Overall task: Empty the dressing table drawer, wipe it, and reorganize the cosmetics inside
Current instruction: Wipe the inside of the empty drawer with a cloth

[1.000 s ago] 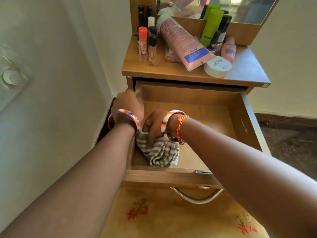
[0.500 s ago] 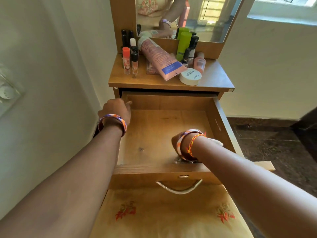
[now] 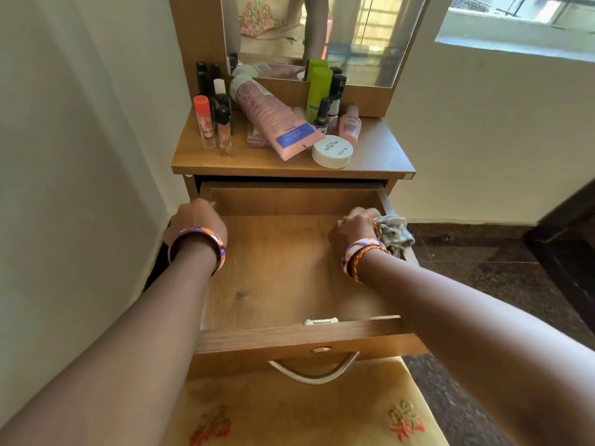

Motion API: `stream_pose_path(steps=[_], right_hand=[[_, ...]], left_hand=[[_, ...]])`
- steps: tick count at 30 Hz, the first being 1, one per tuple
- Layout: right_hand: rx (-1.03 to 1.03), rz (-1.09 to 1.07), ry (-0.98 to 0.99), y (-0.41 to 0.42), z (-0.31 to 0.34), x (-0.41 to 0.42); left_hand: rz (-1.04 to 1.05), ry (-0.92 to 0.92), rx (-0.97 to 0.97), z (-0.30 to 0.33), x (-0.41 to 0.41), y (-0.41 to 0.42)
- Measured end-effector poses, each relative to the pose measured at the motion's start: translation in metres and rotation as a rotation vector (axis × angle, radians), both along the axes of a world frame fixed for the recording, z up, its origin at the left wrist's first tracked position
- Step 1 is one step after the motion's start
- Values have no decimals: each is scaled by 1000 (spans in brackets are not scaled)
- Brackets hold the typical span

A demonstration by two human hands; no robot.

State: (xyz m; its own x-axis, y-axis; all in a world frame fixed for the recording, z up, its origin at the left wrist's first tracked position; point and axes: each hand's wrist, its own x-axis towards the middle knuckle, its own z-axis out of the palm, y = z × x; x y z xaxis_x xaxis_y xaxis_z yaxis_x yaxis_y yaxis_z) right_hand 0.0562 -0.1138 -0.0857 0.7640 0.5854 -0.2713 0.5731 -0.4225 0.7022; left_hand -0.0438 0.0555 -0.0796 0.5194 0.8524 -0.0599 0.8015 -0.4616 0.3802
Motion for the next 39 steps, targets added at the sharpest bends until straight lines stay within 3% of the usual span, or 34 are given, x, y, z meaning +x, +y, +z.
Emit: stream_pose_path(steps=[3,5,8,12,19,26,28,30,32,35,39], right_hand=[[-14,188,-105,-3,3,25],[-98,149,-253,-10,-8,38],[-183,-32,-259,-5,-24,33],[-210,23,-77,4,-7,7],[-156,-152,442,-9,30,-41],[-122,-443,591,-19,40,-12],[139,-417,673,-23,38,0],[490,-399,590,-25,35,-1],[654,-285,324,-23,28,-7],[634,-187,138,-16,16,-2],[528,-130,75,-5,-4,24]], left_hand=[[-2,-18,15,-2,0,-1],[-5,-25,27,-3,0,-1],[2,-31,41,-5,1,1],[17,-37,33,-3,0,0],[20,-59,-3,-1,-2,-1],[2,-96,-32,2,-4,-1],[1,-100,-35,3,-4,0],[-4,-100,-31,2,-4,1],[-16,-104,-23,2,-5,1],[-28,-99,-20,-1,-5,0],[-40,-84,-7,-4,-5,1]])
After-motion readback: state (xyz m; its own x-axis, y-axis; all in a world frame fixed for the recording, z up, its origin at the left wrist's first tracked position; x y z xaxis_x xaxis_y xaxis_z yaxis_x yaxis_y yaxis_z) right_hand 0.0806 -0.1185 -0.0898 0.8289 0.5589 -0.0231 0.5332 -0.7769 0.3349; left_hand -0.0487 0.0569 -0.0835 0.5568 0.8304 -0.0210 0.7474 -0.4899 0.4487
